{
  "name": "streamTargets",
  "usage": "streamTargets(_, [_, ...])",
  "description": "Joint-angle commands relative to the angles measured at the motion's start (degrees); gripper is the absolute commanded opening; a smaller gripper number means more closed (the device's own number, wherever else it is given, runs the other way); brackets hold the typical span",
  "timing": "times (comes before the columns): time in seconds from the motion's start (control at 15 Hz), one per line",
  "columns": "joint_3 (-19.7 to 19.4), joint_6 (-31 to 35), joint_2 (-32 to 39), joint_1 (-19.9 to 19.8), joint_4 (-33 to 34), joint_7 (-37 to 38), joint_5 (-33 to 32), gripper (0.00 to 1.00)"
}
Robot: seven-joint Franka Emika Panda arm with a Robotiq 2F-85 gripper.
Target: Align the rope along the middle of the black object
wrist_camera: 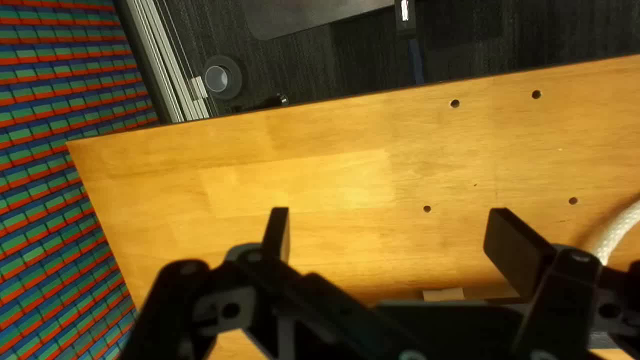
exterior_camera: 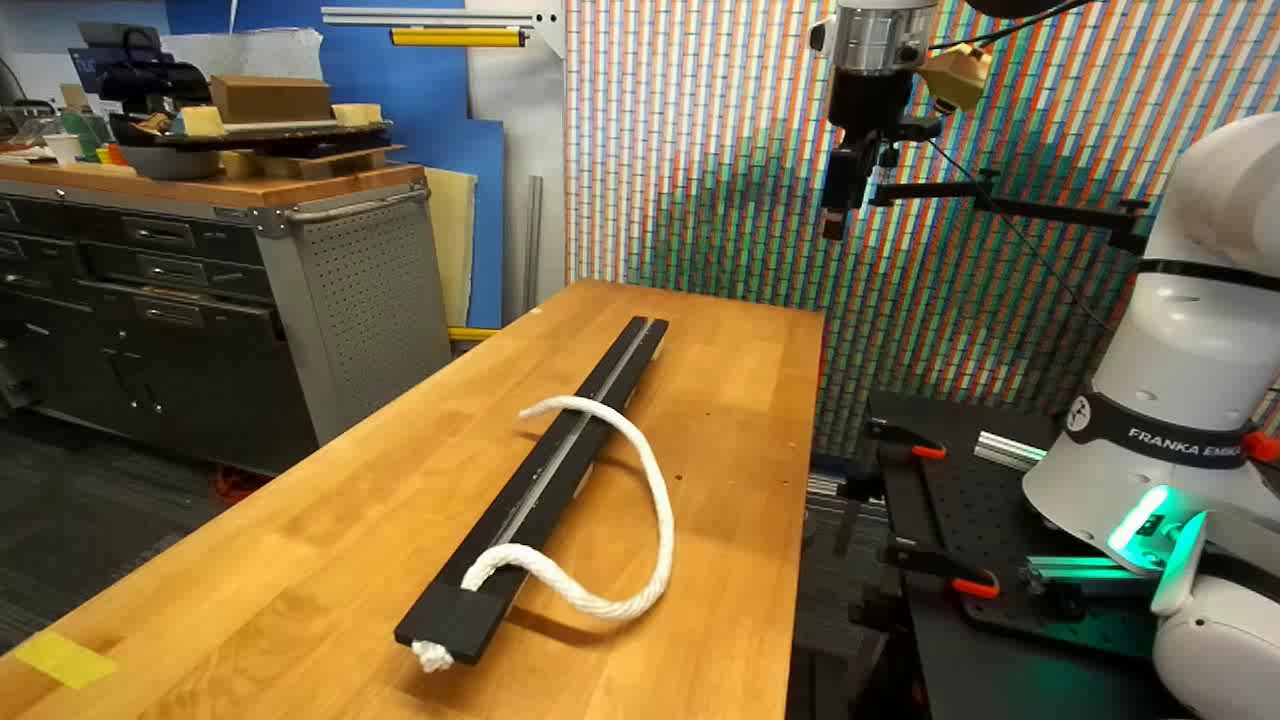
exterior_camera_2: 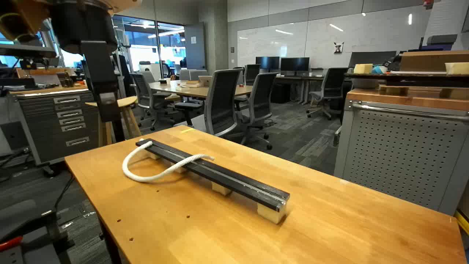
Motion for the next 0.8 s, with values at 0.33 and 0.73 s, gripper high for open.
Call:
streamTargets(0.33, [-0.59,-0.27,-0.01,0.66,0.14,0.35,-0.4,1.0])
streamTargets(0.73, [0.18,-0.08,0.72,1.37,0.76,0.76,-0.25,1.0])
